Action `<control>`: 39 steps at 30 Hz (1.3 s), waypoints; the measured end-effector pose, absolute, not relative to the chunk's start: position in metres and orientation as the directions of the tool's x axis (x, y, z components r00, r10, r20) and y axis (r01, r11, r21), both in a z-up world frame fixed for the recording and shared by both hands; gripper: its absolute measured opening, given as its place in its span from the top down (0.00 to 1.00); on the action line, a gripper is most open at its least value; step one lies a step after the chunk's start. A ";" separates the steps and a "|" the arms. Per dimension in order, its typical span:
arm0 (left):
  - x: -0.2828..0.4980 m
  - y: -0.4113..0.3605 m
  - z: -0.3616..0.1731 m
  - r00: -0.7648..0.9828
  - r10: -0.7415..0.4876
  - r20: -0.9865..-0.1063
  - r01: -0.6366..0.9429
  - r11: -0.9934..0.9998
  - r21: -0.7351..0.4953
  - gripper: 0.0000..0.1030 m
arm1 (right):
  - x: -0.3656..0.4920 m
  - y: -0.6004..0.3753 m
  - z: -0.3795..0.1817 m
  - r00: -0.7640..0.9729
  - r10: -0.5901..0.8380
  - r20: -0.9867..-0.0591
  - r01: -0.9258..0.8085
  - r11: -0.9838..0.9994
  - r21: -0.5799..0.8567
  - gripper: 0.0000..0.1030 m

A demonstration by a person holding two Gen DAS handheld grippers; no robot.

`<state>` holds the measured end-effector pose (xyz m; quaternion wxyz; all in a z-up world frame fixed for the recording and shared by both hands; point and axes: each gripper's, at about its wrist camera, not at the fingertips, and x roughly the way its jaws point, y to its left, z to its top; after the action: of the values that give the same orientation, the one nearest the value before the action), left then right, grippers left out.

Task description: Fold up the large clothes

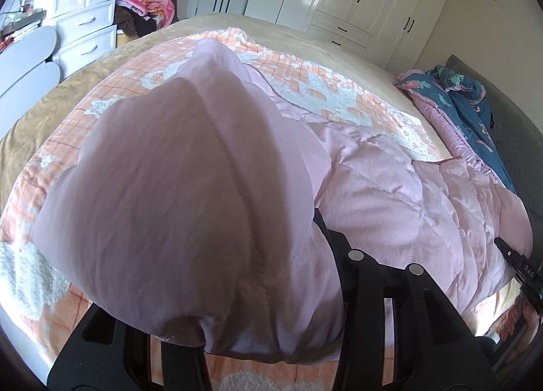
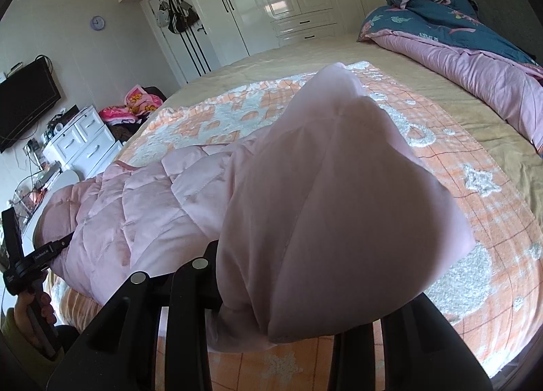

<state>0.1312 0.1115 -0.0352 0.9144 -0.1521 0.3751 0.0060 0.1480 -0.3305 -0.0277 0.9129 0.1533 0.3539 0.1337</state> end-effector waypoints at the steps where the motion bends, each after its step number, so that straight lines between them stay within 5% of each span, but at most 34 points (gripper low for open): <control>1: 0.132 0.112 -0.037 0.716 -0.104 -0.691 -0.130 0.952 -0.278 0.66 | 0.150 -0.331 -0.028 0.712 0.351 -0.608 -0.135 0.918 0.372 0.70; 21: 0.144 0.106 -0.052 0.682 -0.086 -0.726 -0.168 0.948 -0.270 0.64 | 0.169 -0.332 -0.073 0.623 0.307 -0.720 0.016 0.915 0.404 0.61; 29: 0.142 0.107 -0.053 0.681 -0.086 -0.727 -0.174 0.946 -0.274 0.63 | 0.164 -0.339 -0.074 0.593 0.330 -0.734 0.047 0.896 0.441 0.35; 39: 0.142 0.107 -0.053 0.682 -0.091 -0.726 -0.175 0.943 -0.283 0.63 | 0.145 -0.346 -0.063 0.591 0.310 -0.745 0.063 0.903 0.426 0.21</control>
<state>0.1424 0.1074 -0.0534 0.9018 -0.1671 0.3979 0.0234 0.1453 -0.3457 -0.0626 0.8671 0.2088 0.4466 0.0712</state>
